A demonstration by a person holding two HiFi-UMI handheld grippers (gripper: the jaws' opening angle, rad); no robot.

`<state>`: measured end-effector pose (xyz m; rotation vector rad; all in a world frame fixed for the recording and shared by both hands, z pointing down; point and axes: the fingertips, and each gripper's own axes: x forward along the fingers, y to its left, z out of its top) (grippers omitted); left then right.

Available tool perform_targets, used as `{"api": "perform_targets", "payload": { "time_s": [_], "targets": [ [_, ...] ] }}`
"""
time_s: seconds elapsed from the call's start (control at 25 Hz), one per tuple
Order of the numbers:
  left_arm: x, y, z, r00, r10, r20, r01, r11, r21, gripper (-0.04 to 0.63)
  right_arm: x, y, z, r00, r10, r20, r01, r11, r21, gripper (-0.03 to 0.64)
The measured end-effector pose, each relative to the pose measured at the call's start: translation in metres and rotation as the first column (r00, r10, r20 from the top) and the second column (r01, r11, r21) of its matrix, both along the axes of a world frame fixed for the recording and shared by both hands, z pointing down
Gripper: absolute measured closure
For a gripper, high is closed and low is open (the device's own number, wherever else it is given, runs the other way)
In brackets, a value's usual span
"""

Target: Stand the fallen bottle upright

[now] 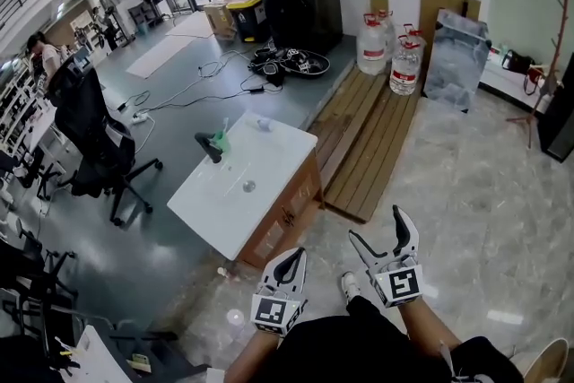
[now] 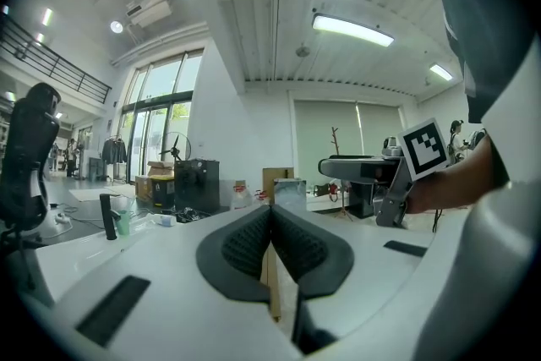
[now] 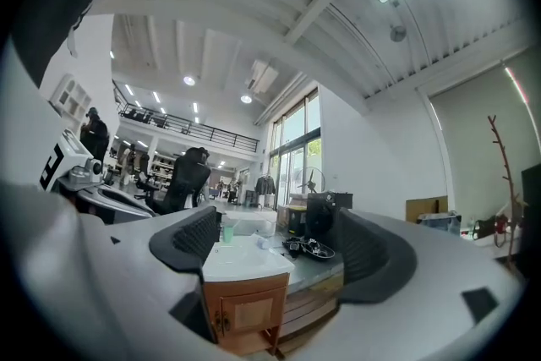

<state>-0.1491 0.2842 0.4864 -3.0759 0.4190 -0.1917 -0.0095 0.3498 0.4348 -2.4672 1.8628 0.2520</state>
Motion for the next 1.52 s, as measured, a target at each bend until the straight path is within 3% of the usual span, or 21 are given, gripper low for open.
{"api": "perform_targets", "payload": {
  "time_s": [0.28,1.08,1.28,1.52],
  "targets": [
    [0.053,-0.049,-0.002,0.999,-0.045,0.015,0.045,0.999,-0.007,0.578,0.063,-0.047,0.022,1.000,-0.024,0.012,0.025,0.992,-0.120,0.161],
    [0.182,-0.149,-0.012,0.983,-0.182,0.001,0.182,0.983,0.006,0.578,0.189,-0.158,0.022,0.980,-0.189,0.057,0.196,0.970,-0.144,0.124],
    [0.193,-0.161,-0.011,0.976,-0.219,0.008,0.220,0.976,-0.001,0.578,0.207,-0.172,0.029,0.975,-0.210,0.068,0.218,0.964,-0.153,0.124],
    [0.177,-0.189,-0.001,0.961,-0.277,0.019,0.277,0.961,-0.013,0.578,0.197,-0.208,0.039,0.961,-0.266,0.075,0.275,0.946,-0.172,0.124]
  ]
}}
